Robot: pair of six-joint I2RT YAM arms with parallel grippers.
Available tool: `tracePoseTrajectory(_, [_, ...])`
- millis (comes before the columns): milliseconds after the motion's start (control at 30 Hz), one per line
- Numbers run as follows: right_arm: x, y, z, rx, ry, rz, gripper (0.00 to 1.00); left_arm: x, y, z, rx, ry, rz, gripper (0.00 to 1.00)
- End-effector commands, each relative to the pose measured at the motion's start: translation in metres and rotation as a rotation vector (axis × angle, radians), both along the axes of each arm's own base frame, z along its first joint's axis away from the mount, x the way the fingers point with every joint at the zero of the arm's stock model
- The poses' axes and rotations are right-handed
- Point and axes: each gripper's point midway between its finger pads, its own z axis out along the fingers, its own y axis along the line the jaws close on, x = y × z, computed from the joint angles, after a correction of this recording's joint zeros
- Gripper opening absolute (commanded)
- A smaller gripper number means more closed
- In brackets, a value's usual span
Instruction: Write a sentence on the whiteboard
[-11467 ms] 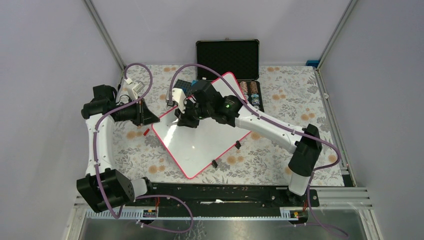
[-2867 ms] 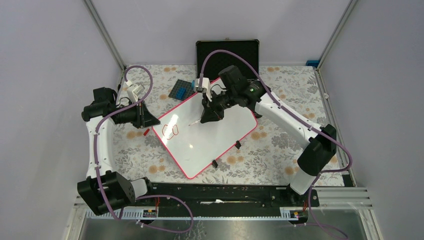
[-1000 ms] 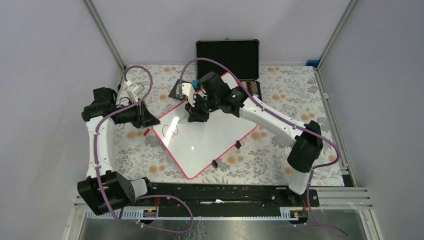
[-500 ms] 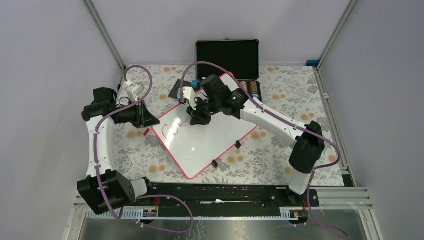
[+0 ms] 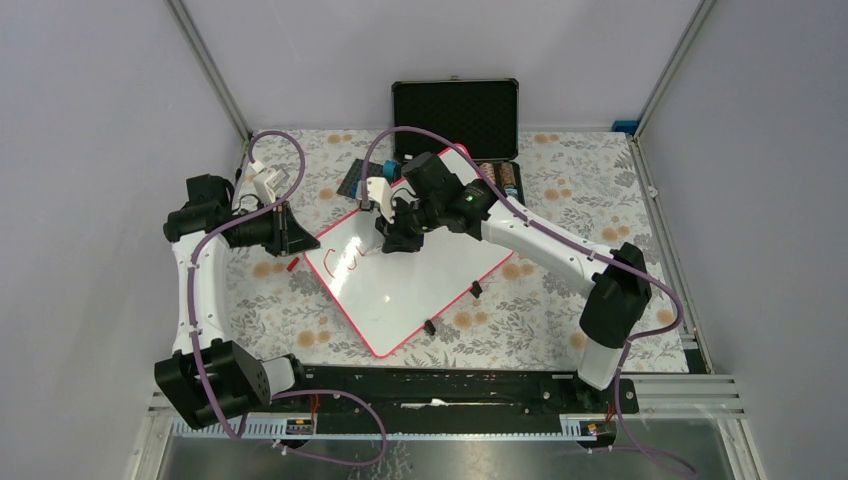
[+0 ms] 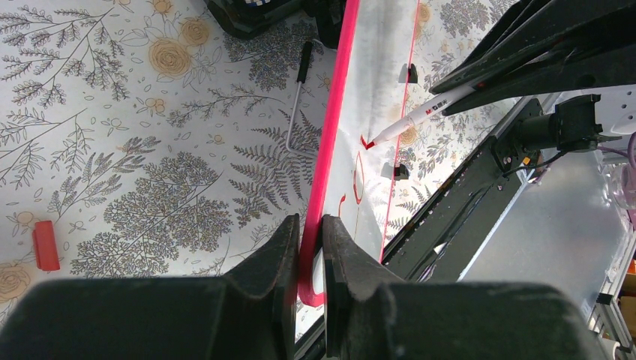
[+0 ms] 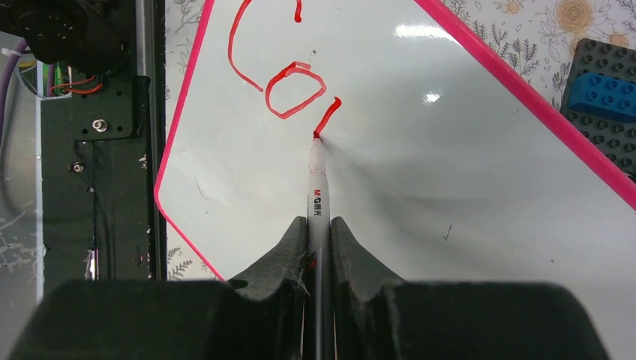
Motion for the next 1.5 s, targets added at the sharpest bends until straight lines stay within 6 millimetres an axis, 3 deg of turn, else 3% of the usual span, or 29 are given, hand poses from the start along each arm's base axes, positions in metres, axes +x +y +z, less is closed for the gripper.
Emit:
tracePoseTrajectory(0, [0.007, 0.000, 0.020, 0.013, -0.082, -0.008, 0.00, 0.003, 0.001, -0.002, 0.006, -0.016, -0.009, 0.00])
tracePoseTrajectory(333, [0.018, -0.005, 0.026, 0.011, -0.108, -0.033, 0.00, 0.003, 0.001, -0.003, 0.005, -0.015, -0.010, 0.00])
tracePoseTrajectory(900, [0.032, 0.002, 0.033, 0.024, -0.120, -0.054, 0.00, 0.003, 0.001, -0.003, 0.006, -0.015, -0.010, 0.00])
tracePoseTrajectory(1467, [0.015, -0.008, 0.014, -0.010, -0.065, -0.021, 0.00, 0.003, 0.001, -0.003, 0.008, -0.015, -0.009, 0.00])
